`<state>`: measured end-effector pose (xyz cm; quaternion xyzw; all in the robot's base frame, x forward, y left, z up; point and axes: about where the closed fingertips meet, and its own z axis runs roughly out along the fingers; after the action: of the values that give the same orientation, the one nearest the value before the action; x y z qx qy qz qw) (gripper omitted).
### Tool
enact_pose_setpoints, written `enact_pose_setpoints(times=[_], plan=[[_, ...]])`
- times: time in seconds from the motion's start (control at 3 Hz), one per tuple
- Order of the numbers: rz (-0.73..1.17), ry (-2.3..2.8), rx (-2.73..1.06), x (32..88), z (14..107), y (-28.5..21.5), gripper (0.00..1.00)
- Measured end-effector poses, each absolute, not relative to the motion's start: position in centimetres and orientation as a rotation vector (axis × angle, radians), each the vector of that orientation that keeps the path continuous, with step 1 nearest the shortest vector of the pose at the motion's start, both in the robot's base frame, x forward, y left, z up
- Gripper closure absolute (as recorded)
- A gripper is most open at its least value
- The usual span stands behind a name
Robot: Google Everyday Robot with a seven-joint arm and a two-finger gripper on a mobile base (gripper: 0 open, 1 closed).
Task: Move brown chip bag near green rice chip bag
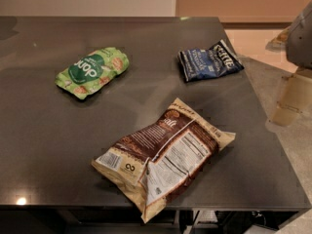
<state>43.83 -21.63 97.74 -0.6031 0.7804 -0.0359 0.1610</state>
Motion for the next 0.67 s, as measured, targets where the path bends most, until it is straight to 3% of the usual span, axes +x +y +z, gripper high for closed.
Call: enact_pose_setpoints(times=[0.67], plan=[[-0.090, 2.204, -1.775, 43.73, 97.44, -20.94, 0.00]])
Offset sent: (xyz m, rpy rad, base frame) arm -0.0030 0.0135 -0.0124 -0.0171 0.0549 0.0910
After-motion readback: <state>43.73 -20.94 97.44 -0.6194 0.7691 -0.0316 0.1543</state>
